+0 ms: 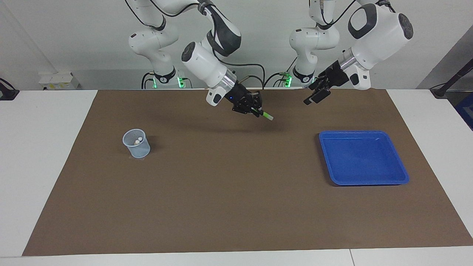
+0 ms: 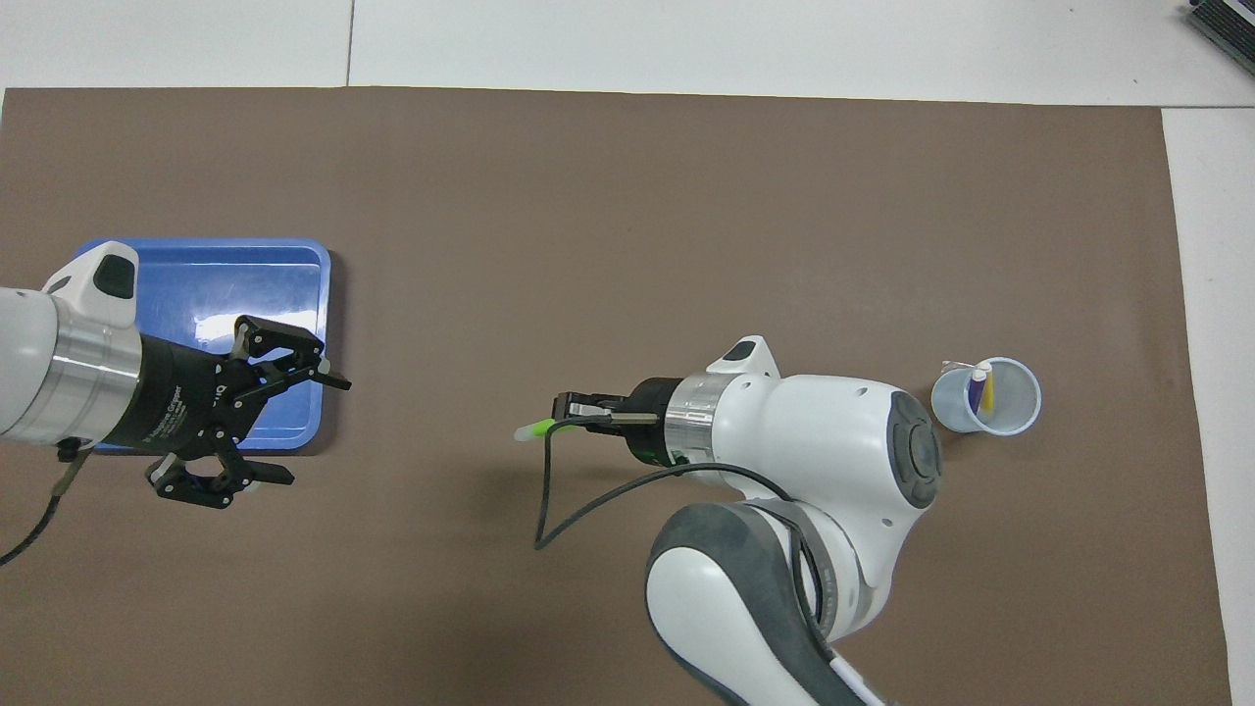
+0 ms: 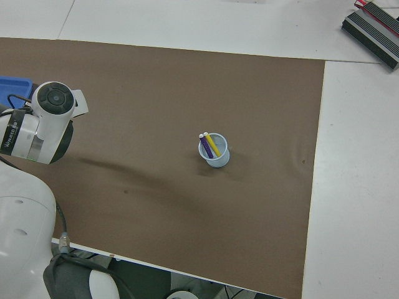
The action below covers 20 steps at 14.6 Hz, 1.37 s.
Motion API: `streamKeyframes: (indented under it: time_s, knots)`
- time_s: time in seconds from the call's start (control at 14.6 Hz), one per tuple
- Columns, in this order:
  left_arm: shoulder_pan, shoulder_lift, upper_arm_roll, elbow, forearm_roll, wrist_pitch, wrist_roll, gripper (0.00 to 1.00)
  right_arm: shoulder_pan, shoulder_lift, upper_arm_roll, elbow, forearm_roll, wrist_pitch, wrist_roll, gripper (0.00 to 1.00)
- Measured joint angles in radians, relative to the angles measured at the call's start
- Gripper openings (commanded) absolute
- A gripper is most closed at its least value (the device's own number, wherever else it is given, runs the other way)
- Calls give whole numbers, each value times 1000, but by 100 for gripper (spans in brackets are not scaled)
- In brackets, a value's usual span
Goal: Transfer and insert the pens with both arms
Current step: 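Carry the green pen to the white cup with the right gripper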
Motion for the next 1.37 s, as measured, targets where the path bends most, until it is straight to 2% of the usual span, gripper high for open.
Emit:
streamKeyframes:
  time_s: [0.21, 0.48, 0.68, 0.89, 1.09, 1.37]
  knots:
    - [74, -1, 10, 2, 94, -28, 318, 100, -122, -34, -1, -15, -234, -186, -97, 0]
    - [164, -1, 16, 22, 235, -38, 647, 100, -291, -88, -6, 7, -420, -431, -340, 0]
    - [209, 0, 17, 61, 295, -38, 716, 100, -389, -119, -8, 31, -618, -571, -531, 0]
    - [213, 8, 15, 106, 324, -35, 719, 100, -426, -124, -8, 107, -825, -691, -706, 0]
    - [213, 15, 8, 116, 325, -15, 719, 100, -434, -125, -8, 130, -952, -701, -888, 0]
    - [211, 18, 2, 117, 325, 47, 720, 100, -507, -124, -8, 64, -983, -571, -1088, 0]
